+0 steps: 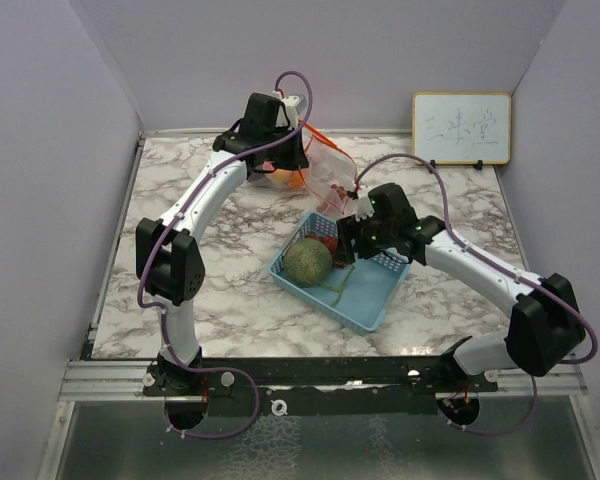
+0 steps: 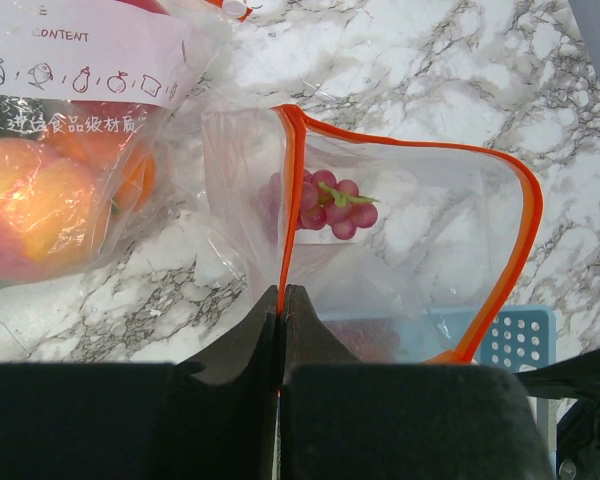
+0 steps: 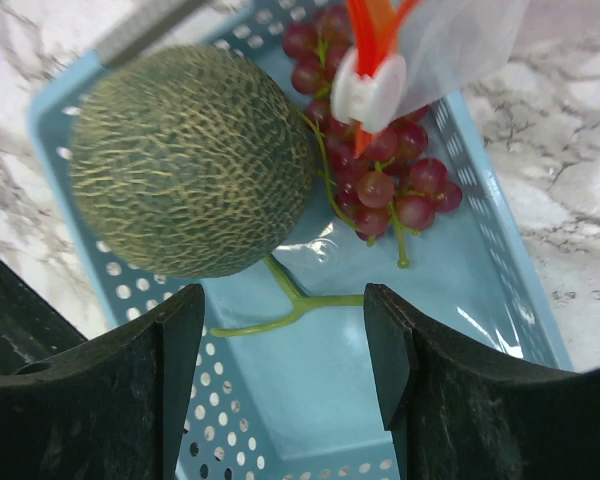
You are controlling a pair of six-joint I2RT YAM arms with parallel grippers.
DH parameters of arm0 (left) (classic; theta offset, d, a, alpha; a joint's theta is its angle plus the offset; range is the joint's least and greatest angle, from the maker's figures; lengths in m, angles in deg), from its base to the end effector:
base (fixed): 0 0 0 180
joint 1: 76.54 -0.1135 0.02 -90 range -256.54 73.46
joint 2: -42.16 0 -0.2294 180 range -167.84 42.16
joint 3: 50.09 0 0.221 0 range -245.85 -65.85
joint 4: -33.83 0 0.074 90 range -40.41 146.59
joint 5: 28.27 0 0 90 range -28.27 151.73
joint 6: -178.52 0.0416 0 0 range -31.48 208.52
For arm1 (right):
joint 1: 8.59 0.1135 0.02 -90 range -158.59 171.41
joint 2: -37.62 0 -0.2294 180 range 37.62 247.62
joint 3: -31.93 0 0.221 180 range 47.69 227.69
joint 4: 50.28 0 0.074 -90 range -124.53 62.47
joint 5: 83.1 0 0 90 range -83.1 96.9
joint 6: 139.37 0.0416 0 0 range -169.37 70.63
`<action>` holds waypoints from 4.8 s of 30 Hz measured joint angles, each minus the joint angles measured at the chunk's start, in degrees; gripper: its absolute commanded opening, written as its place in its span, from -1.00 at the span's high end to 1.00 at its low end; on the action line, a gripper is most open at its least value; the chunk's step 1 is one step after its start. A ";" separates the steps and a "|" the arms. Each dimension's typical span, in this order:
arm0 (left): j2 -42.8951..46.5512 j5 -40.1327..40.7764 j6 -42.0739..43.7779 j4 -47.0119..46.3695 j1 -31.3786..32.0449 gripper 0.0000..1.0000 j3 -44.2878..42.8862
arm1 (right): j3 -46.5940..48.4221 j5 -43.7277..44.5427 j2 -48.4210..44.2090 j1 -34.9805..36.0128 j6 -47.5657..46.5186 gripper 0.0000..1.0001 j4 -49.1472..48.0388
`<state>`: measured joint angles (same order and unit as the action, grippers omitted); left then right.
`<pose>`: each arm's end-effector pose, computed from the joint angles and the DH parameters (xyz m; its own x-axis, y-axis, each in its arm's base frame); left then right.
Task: Place the food in the zip-top bag and seal the zipper
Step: Pick up the fake fruit from the bin, then place the fake fruit in the zipper food storage bag, then pick up the fake fruit from the bin.
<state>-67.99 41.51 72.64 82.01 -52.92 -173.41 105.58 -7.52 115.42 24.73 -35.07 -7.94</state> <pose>0.3670 -0.1762 0.3144 -0.6794 0.0169 -0.7335 0.4673 0.7808 -0.4148 0.2205 0.1573 0.2388 -0.7540 -0.2094 -0.6225 -0.5047 0.7914 0.3451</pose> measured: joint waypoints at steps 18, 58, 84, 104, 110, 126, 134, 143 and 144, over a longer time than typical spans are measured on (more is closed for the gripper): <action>0.00 -0.04 0.15 0.17 0.00 1.00 0.02 | -5.75 8.96 13.05 0.07 3.48 -0.22 -11.13; 0.00 -0.07 1.07 0.31 -0.04 1.00 0.20 | 13.40 2.67 -7.39 0.37 -8.48 0.95 -2.60; 0.00 -0.07 1.01 0.66 -0.04 1.00 0.20 | 18.88 15.61 2.58 0.35 -8.90 -0.71 -4.59; -1.05 -0.28 0.63 0.63 -0.04 1.00 -0.57 | -2.75 11.15 -11.39 1.14 9.62 -0.40 16.74; -1.55 -0.44 0.31 0.66 -0.04 1.00 -0.72 | -2.97 17.35 -3.50 1.14 14.58 -0.30 16.94; -1.55 -1.18 -0.07 0.66 -0.04 1.00 -0.74 | -7.15 28.61 10.05 1.14 19.58 0.13 2.19; -1.55 -1.20 -0.04 0.66 -0.04 1.00 -0.68 | -9.84 29.81 13.22 1.11 19.39 0.95 -5.77; -1.55 -1.25 0.22 0.70 -0.04 1.00 -0.68 | -10.14 30.21 4.63 1.14 13.86 0.96 -3.76; -1.55 -1.25 0.28 0.70 -0.04 1.00 -0.68 | -9.60 30.18 2.69 1.11 13.03 0.96 -3.02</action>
<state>-69.54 40.26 72.93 82.71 -52.96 -174.09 95.98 22.67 118.11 25.84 -22.04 -10.95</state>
